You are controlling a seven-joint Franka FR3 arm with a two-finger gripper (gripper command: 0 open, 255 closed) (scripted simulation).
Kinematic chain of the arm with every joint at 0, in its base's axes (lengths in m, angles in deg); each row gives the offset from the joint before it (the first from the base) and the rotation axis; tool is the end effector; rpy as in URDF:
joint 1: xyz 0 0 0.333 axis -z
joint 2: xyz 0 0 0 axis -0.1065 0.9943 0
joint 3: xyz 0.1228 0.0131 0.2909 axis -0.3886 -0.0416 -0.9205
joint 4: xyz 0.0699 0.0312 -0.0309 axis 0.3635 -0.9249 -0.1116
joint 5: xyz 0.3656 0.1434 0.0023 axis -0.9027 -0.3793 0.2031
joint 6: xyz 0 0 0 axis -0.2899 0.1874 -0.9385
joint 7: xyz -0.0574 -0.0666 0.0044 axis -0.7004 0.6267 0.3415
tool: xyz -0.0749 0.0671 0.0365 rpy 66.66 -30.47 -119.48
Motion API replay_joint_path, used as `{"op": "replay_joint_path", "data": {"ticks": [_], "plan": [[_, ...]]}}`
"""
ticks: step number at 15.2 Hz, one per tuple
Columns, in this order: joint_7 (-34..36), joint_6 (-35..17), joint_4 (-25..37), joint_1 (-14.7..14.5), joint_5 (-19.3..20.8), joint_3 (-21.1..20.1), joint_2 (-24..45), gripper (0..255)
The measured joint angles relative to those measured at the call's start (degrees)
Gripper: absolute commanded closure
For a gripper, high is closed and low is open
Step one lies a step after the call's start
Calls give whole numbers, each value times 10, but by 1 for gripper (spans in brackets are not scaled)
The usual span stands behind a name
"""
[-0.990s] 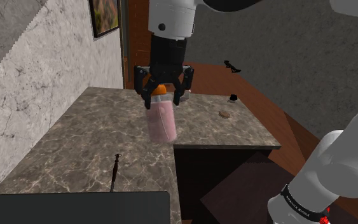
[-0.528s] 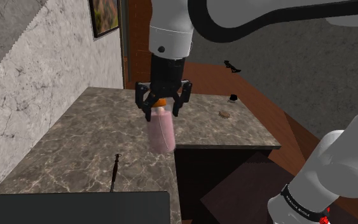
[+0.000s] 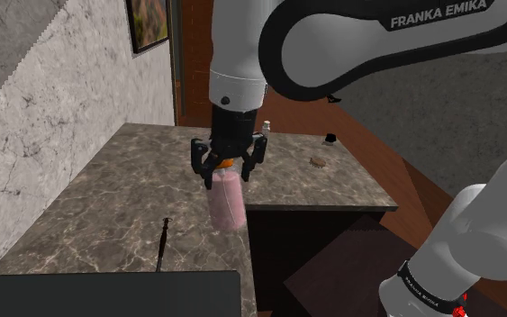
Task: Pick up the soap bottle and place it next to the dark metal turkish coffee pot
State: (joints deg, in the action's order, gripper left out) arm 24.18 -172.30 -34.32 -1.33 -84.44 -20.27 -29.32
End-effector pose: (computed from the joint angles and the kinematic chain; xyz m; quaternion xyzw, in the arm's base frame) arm 0.3717 0.3841 0.5028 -0.9953 0.0964 -0.0034 0.0095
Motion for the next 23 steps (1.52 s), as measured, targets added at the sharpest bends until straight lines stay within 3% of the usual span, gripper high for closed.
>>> {"op": "replay_joint_path", "data": {"ticks": [23], "plan": [[35, -175, -116, -4, 47, -13, 73, 255]]}}
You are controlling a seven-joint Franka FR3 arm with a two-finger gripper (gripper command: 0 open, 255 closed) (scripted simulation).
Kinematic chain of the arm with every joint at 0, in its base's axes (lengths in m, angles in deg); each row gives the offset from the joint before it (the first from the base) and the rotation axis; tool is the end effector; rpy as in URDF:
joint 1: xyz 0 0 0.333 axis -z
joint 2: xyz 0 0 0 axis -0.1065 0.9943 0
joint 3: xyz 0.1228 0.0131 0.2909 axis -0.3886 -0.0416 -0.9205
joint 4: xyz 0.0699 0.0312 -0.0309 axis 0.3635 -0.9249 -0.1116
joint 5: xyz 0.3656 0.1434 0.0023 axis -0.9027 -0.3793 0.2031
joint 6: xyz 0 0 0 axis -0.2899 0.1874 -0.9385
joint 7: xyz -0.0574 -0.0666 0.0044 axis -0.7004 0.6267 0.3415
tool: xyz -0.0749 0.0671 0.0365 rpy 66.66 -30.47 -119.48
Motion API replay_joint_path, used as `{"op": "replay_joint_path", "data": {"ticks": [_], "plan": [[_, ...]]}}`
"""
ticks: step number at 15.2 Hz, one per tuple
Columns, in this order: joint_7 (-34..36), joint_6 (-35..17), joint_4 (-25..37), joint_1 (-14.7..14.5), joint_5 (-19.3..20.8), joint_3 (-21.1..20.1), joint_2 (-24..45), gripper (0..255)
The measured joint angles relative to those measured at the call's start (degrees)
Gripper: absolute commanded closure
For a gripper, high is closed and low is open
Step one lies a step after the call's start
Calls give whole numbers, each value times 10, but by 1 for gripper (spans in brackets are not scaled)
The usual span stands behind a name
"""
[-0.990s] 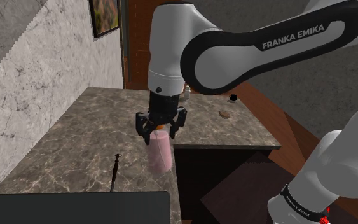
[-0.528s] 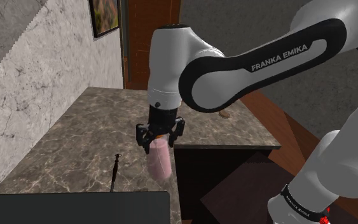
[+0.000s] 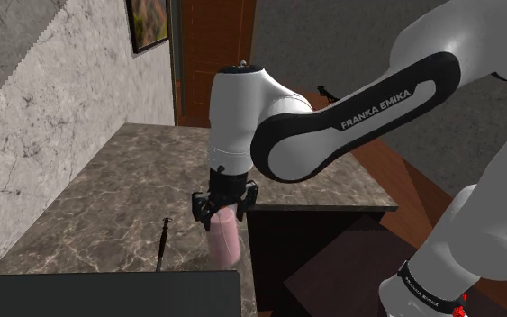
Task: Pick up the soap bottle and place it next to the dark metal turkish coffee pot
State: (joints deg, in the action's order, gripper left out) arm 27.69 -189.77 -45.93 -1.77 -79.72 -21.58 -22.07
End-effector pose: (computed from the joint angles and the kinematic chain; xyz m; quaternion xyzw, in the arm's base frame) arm 0.3716 0.3847 0.3818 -0.9953 0.0963 -0.0034 0.0095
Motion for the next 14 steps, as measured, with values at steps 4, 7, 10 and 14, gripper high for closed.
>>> {"op": "replay_joint_path", "data": {"ticks": [4, 7, 10, 14], "plan": [[11, -33, -13, -2, 16, -1, 17, 255], [16, -44, -18, -3, 23, 0, 25, 255], [18, -46, -18, -3, 25, -1, 27, 255], [18, -45, -20, -2, 26, 0, 30, 0]]}}
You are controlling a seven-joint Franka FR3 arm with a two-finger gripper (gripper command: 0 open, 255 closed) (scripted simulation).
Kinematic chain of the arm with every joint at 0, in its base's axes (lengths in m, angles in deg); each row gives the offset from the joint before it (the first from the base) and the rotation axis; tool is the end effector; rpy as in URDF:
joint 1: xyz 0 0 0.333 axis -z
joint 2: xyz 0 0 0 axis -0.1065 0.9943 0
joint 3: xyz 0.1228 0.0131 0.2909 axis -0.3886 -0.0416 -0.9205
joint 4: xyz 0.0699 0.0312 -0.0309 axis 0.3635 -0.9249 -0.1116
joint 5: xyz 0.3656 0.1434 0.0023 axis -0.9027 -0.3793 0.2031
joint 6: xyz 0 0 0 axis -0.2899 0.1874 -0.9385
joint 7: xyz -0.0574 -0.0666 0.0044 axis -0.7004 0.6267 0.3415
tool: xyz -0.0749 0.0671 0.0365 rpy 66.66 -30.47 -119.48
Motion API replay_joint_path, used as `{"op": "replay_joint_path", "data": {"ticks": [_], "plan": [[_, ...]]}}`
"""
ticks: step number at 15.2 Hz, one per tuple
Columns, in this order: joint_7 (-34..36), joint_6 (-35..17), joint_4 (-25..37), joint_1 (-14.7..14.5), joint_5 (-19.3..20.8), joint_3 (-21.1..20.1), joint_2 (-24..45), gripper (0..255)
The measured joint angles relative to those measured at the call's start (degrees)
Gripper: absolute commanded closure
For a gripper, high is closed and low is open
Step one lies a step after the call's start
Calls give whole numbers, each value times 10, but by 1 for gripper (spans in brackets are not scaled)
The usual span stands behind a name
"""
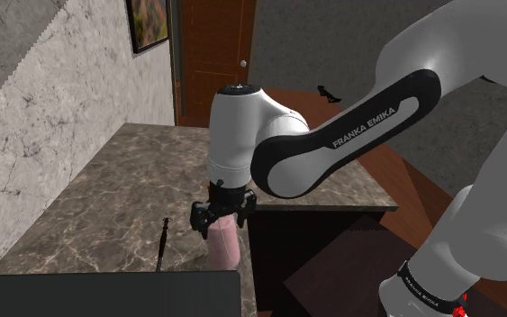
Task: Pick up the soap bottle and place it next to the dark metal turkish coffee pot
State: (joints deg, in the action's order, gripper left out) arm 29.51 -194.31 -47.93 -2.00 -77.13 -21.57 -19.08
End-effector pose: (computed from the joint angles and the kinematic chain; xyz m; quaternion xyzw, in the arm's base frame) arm 0.3713 0.3849 0.3515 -0.9953 0.0960 -0.0050 0.0107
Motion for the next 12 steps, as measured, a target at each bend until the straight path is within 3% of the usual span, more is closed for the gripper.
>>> {"op": "replay_joint_path", "data": {"ticks": [4, 8, 12], "plan": [[0, 0, -1, 0, 0, 0, 0, 0], [-23, 54, 21, 4, -34, -1, -41, 0], [-30, 70, 29, 5, -41, 0, -50, 0]]}}
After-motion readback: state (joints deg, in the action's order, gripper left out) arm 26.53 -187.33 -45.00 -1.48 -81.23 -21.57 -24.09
